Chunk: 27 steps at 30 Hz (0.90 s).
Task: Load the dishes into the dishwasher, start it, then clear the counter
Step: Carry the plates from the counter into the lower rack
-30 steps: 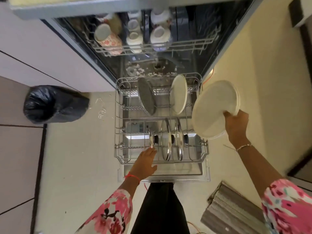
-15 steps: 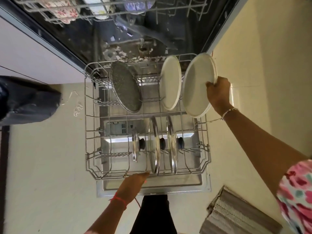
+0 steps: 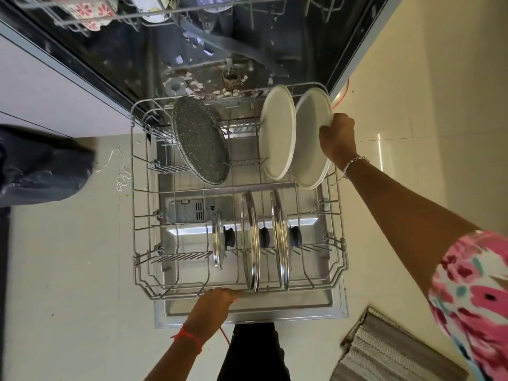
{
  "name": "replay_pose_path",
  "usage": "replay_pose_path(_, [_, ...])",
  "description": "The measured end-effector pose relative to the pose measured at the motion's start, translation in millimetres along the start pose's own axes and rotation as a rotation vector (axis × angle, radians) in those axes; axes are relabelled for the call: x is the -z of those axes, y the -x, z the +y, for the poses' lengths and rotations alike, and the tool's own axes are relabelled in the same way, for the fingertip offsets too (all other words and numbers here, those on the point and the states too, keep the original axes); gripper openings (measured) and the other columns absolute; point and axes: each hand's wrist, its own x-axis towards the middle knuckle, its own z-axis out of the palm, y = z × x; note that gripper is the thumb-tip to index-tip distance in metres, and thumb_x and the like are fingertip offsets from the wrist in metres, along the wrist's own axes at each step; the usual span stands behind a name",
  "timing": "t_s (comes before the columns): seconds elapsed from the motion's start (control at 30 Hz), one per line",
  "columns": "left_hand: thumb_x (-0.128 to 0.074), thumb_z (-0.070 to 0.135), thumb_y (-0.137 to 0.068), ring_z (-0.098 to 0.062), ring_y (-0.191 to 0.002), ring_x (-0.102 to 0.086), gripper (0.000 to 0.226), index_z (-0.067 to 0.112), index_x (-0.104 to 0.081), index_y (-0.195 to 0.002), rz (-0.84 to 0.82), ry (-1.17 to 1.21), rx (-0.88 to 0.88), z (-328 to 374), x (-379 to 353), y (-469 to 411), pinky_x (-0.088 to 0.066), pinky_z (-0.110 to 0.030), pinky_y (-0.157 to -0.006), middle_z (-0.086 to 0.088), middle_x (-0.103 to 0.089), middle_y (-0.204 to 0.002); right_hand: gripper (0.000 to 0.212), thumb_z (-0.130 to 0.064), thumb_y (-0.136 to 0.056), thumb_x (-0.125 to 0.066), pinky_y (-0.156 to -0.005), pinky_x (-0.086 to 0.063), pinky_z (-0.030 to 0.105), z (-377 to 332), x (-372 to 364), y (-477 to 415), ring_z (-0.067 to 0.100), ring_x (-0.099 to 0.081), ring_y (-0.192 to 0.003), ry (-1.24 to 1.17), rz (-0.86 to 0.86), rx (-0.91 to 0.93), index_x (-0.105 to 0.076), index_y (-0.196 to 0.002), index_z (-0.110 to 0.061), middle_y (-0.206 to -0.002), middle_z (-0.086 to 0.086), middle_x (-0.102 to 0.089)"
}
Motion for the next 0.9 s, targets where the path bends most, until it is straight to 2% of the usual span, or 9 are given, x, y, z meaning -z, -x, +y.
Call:
replay_pose_path(0.07, [-0.044, 0.005, -0.097, -0.012, -0.123, -0.052, 0.042, 0.016, -0.047, -0.138, 0.001, 0.012, 0.001, -1, -1, -1, -0.035, -0.014, -0.105, -0.003, -0.055, -0.136, 0.022, -0.001, -0.091, -0.041, -0.080, -0.046, 0.032, 0, -1, -1, 0.035, -0.055, -0.096, -0.023, 0.010, 0.012, -0.056, -0.107, 0.003, -0.112, 0.019, -0.056])
replay_pose_path(0.13, [-0.045, 0.006, -0.097, -0.012, -0.123, -0.052, 0.042, 0.016, -0.047, -0.138, -0.008, 0.000, 0.001, -1, -2, -1, -0.035, -0.014, -0.105, -0.002, -0.054, -0.136, 0.019, -0.004, -0.092, -0.047, -0.065, -0.042, 0.017, -3, -1, -1, 0.028, -0.053, -0.085, -0.034, -0.002, 0.056, -0.059, -0.106, 0.002, -0.106, 0.020, -0.060])
replay_pose_path(0.17, [-0.045, 0.005, -0.097, -0.012, -0.123, -0.053, 0.042, 0.016, -0.047, -0.138, -0.007, -0.013, 0.002, -1, -1, 0, -0.036, -0.015, -0.105, -0.002, -0.055, -0.135, 0.022, -0.007, -0.093, -0.050, -0.057, -0.036, 0.009, -4, 0, -1, 0.026, -0.052, -0.085, -0.053, -0.013, 0.070, -0.059, -0.110, 0.004, -0.108, 0.020, -0.061])
replay_pose_path(0.23, [-0.045, 0.002, -0.096, -0.013, -0.123, -0.053, 0.044, 0.017, -0.048, -0.137, 0.014, 0.003, 0.005, 0, -2, 0, -0.037, -0.017, -0.105, -0.002, -0.056, -0.134, 0.030, -0.010, -0.093, -0.053, -0.058, -0.035, 0.005, -7, 2, -1, 0.030, -0.057, -0.095, -0.090, -0.030, 0.059, -0.058, -0.119, 0.004, -0.116, 0.017, -0.061])
replay_pose_path(0.37, [-0.046, 0.004, -0.096, -0.008, -0.124, -0.052, 0.046, 0.020, -0.045, -0.139, 0.043, -0.002, -0.006, 0, -2, 0, -0.033, -0.010, -0.103, 0.001, -0.055, -0.136, 0.044, -0.012, -0.094, -0.051, -0.094, -0.045, 0.033, -8, 8, 6, 0.034, -0.055, -0.115, -0.070, -0.161, 0.069, -0.044, -0.137, -0.007, -0.128, 0.016, -0.056])
replay_pose_path(0.5, [-0.045, 0.007, -0.097, -0.008, -0.124, -0.052, 0.045, 0.020, -0.043, -0.140, 0.046, 0.001, 0.005, 0, -4, 1, -0.032, -0.010, -0.104, 0.001, -0.055, -0.136, 0.062, -0.014, -0.095, -0.050, -0.097, -0.046, 0.052, -5, 17, 16, 0.038, -0.049, -0.121, -0.008, -0.295, 0.099, -0.019, -0.148, -0.014, -0.136, 0.018, -0.048])
replay_pose_path(0.67, [-0.041, 0.012, -0.100, -0.013, -0.130, -0.047, 0.043, 0.014, -0.037, -0.142, 0.068, 0.049, -0.009, 5, -7, 5, -0.030, -0.016, -0.109, -0.004, -0.048, -0.142, 0.068, -0.019, -0.095, -0.051, -0.084, -0.053, 0.044, -4, 27, 23, 0.040, -0.053, -0.114, 0.017, -0.358, 0.077, -0.009, -0.149, -0.016, -0.133, 0.021, -0.049])
replay_pose_path(0.8, [-0.039, 0.020, -0.102, -0.015, -0.133, -0.042, 0.044, 0.009, -0.033, -0.144, 0.080, 0.045, -0.037, 10, -10, 15, -0.032, -0.003, -0.096, -0.009, -0.041, -0.147, 0.068, -0.018, -0.093, -0.053, -0.072, -0.049, 0.034, -8, 35, 33, 0.039, -0.056, -0.110, 0.060, -0.339, 0.100, -0.012, -0.148, -0.013, -0.132, 0.021, -0.050])
replay_pose_path(0.9, [-0.034, 0.022, -0.103, -0.011, -0.143, -0.025, 0.049, 0.014, -0.022, -0.149, 0.098, 0.014, 0.007, 14, -5, 22, -0.019, -0.013, -0.112, -0.004, -0.024, -0.156, 0.067, -0.014, -0.092, -0.054, -0.080, -0.052, 0.039, -12, 45, 49, 0.039, -0.058, -0.106, 0.158, -0.374, 0.155, -0.016, -0.147, -0.011, -0.129, 0.023, -0.052])
